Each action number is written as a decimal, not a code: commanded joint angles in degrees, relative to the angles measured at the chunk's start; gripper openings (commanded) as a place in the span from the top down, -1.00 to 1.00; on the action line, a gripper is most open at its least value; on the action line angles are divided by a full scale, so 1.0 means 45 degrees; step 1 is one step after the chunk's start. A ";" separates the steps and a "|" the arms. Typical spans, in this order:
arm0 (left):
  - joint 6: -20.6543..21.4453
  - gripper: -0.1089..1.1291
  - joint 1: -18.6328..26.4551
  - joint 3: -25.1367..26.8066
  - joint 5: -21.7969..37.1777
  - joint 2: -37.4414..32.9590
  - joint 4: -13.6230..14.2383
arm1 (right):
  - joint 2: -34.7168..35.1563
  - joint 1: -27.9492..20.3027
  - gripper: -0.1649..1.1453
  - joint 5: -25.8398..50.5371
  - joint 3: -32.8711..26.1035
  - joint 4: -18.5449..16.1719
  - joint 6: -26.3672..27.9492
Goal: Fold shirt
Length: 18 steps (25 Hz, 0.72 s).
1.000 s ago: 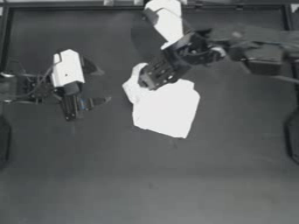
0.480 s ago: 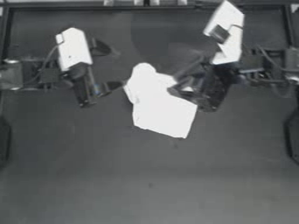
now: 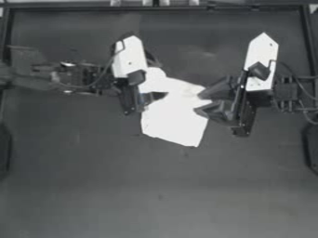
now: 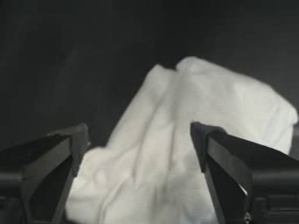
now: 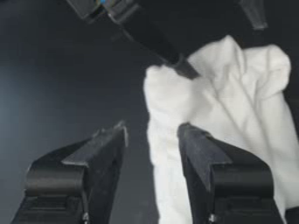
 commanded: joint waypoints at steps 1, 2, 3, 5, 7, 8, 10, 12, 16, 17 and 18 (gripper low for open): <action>0.0020 -0.79 0.0234 -0.0488 -0.0234 0.0254 -0.0020 | 0.0117 0.0195 -0.43 -0.1094 0.0586 -0.0332 0.0039; 0.0020 -0.79 0.0332 -0.0508 -0.0273 0.0410 -0.0020 | 0.0234 0.0195 -0.43 -0.1426 0.0801 -0.0371 0.0078; 0.0020 -0.79 0.0391 -0.0527 -0.0332 0.0566 -0.0020 | 0.0391 0.0195 -0.43 -0.1738 0.0977 -0.0391 0.0078; 0.0020 -0.79 0.0488 -0.0527 -0.0488 0.0820 -0.0020 | 0.0723 0.0195 -0.43 -0.2129 0.1133 -0.0430 0.0078; 0.0020 -0.79 0.0566 -0.0527 -0.0527 0.1035 -0.0020 | 0.1172 0.0195 -0.43 -0.2148 0.1133 -0.0430 0.0059; 0.0020 -0.79 0.0586 -0.0508 -0.0527 0.1133 -0.0020 | 0.1445 0.0176 -0.43 -0.2148 0.1113 -0.0469 0.0039; 0.0020 -0.79 0.0625 -0.0488 -0.0527 0.1289 -0.0020 | 0.1992 0.0078 -0.43 -0.2148 0.1074 -0.0664 0.0039; 0.0020 -0.79 0.0645 -0.0449 -0.0527 0.1426 -0.0020 | 0.2559 -0.0020 -0.43 -0.2168 0.0977 -0.0937 0.0078; 0.0020 -0.79 0.0645 -0.0312 -0.0527 0.1582 -0.0020 | 0.3281 -0.0391 -0.42 -0.2148 0.0801 -0.1016 0.0059; 0.0020 -0.79 0.0645 -0.0254 -0.0527 0.1602 -0.0020 | 0.3418 -0.0469 -0.42 -0.2168 0.0762 -0.1035 0.0059; 0.0020 -0.79 0.0625 -0.0215 -0.0527 0.1621 -0.0020 | 0.3555 -0.0547 -0.42 -0.2188 0.0742 -0.1074 0.0078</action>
